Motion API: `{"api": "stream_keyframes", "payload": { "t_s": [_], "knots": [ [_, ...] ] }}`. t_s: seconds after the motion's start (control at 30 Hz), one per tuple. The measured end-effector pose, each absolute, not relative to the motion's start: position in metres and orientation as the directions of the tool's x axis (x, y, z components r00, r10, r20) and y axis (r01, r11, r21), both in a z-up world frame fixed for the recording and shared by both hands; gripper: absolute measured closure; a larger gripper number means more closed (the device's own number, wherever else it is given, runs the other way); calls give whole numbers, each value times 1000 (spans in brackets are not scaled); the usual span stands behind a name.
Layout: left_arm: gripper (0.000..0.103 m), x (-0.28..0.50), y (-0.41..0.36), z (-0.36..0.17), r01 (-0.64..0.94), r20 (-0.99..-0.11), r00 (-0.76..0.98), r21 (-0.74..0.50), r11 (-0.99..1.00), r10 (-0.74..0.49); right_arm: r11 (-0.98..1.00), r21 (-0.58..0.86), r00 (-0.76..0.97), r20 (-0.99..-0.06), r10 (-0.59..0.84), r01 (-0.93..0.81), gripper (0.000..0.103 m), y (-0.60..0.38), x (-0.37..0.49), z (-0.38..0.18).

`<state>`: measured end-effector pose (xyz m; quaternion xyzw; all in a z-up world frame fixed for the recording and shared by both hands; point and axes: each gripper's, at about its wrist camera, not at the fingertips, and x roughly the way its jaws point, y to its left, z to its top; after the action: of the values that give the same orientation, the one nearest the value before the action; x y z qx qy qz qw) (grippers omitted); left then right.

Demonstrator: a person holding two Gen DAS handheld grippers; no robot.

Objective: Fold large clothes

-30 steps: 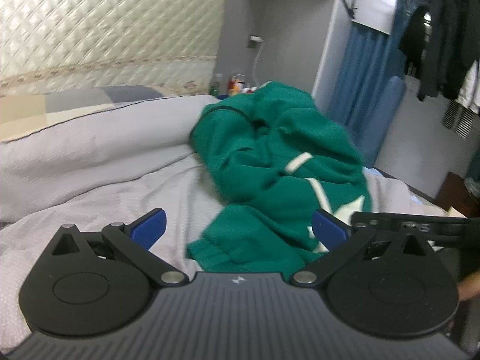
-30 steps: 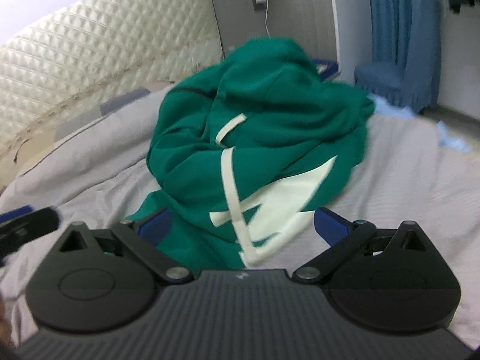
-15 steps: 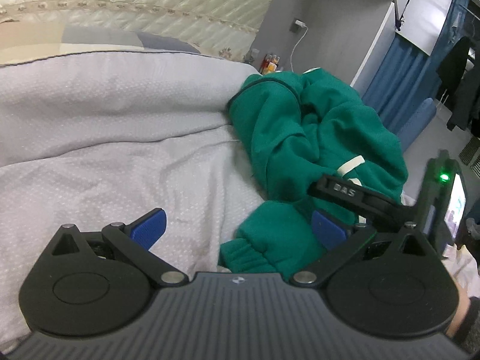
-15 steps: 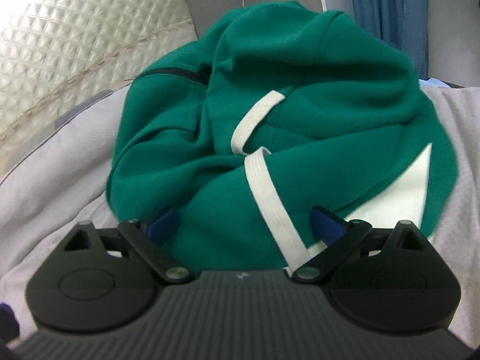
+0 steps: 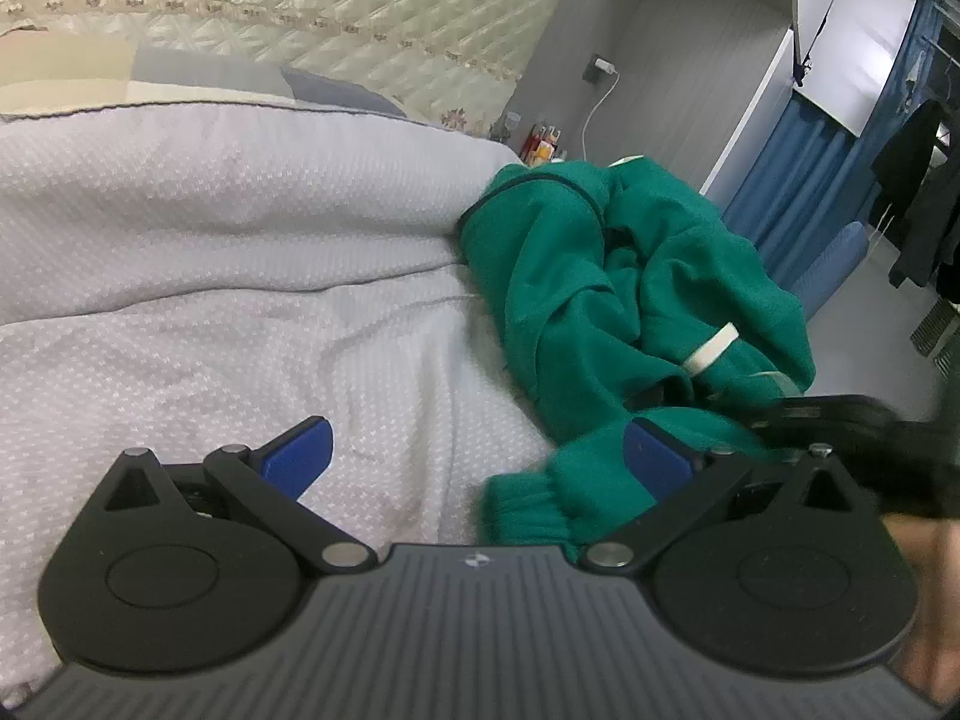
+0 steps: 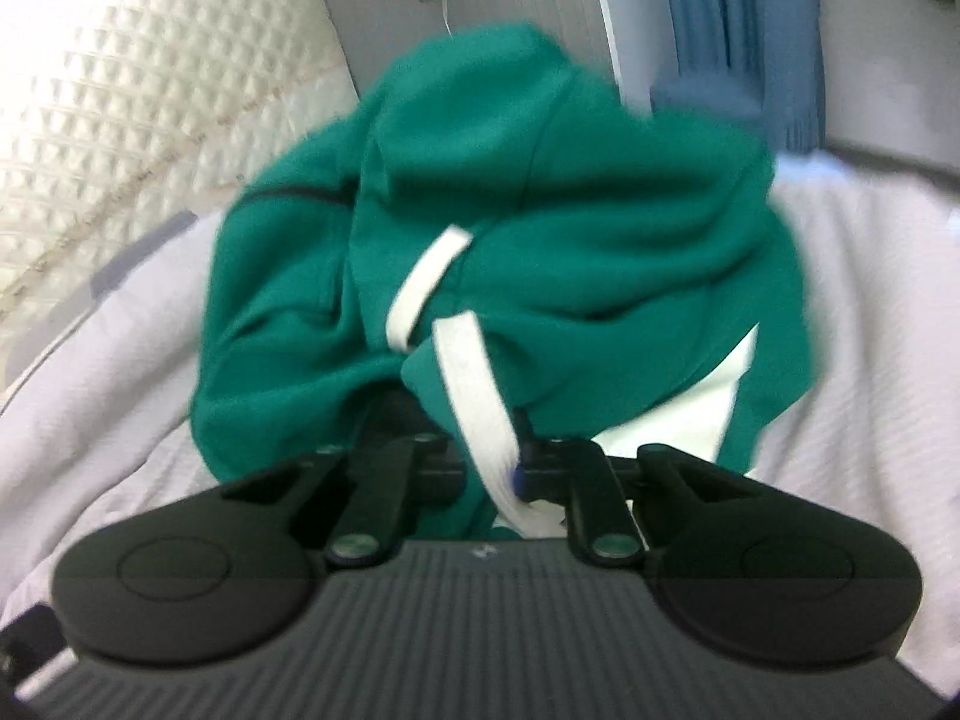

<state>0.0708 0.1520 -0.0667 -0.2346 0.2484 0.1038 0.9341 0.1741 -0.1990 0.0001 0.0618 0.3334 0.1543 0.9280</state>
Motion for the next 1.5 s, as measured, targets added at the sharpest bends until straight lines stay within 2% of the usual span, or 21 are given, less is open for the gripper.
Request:
{"api": "stream_keyframes", "payload": {
  "t_s": [0.13, 0.43, 0.77, 0.83, 0.9, 1.0, 1.07, 1.13, 1.2, 1.27, 1.4, 1.5],
  "knots": [
    [0, 65, 151, -63, -303, -501, 862, -396, 867, 72, 954, 159, 782, -547, 300, -255, 91, -244, 148, 38],
    [0, 49, 133, -53, -287, -485, 870, -350, 892, 90, 984, 168, 891, -435, 131, -63, 91, -396, 105, 107],
    [0, 21, 76, -30, -187, -470, 882, -272, 944, 39, 970, 197, 945, -318, -73, 141, 91, -507, 65, 133],
    [0, 16, 63, -26, -161, -465, 885, -263, 951, 21, 951, 212, 928, -344, -141, 223, 91, -530, 61, 121],
    [0, 13, 51, -25, -137, -462, 887, -254, 958, 4, 911, 259, 883, -429, -189, 321, 90, -557, 65, 98],
    [0, 16, 36, -28, -110, -477, 879, -250, 962, -23, 846, 328, 804, -567, -180, 421, 90, -587, 70, 55],
    [0, 20, 27, -31, -99, -492, 870, -245, 964, -36, 822, 352, 779, -604, -165, 447, 89, -590, 68, 35],
    [0, 25, 20, -32, -87, -503, 863, -254, 963, -54, 800, 392, 773, -620, -134, 454, 85, -588, 65, 30],
    [0, 30, 14, -30, -68, -501, 861, -279, 958, -84, 784, 419, 781, -611, -129, 458, 77, -583, 61, 36],
    [0, 35, 6, -27, -49, -493, 862, -312, 949, -118, 769, 433, 780, -611, -133, 470, 58, -572, 52, 43],
    [0, 54, -11, -15, 34, -471, 854, -373, 927, -221, 743, 504, 815, -573, -94, 440, 55, -548, 35, 53],
    [0, 68, -31, -8, 93, -446, 848, -405, 909, -285, 765, 491, 853, -501, -144, 418, 47, -531, 19, 66]
  ]
}}
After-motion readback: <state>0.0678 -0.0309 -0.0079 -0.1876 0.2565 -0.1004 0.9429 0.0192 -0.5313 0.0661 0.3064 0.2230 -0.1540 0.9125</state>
